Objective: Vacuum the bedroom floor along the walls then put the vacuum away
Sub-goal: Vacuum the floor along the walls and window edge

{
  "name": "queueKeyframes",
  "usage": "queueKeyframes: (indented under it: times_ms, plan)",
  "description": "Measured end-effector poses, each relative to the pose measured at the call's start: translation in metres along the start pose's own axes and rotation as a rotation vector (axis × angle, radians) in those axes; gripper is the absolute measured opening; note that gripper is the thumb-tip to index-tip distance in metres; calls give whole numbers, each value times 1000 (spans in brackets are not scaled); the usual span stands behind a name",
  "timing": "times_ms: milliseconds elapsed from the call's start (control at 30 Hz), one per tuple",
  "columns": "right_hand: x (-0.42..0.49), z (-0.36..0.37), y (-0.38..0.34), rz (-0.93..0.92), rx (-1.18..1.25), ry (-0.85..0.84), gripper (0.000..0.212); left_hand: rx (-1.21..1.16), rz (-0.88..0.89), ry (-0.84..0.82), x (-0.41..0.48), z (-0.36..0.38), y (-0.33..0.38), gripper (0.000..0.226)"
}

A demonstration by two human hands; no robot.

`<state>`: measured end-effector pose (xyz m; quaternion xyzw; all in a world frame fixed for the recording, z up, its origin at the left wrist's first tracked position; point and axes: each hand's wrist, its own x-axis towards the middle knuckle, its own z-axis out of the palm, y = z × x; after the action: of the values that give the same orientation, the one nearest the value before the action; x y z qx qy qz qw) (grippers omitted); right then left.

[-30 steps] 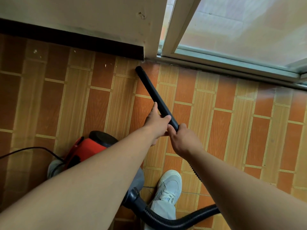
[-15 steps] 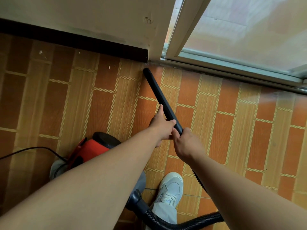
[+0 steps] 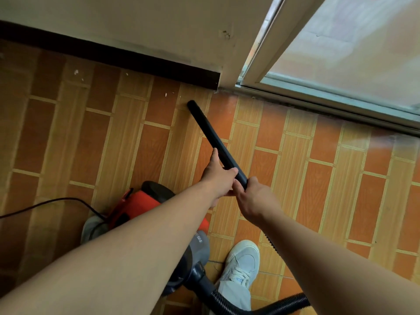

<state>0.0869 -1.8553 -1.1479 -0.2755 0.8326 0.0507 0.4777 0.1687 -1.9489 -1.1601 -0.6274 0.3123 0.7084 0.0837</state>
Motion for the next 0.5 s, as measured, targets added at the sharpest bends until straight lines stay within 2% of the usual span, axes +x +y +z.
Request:
queueKeyframes:
  times_ms: [200, 500]
  plan:
    - [7, 5, -25, -42, -40, 6, 53, -19, 28, 104, 12, -16, 7, 89]
    - [3, 16, -28, -31, -37, 24, 52, -72, -12, 52, 13, -27, 5, 91]
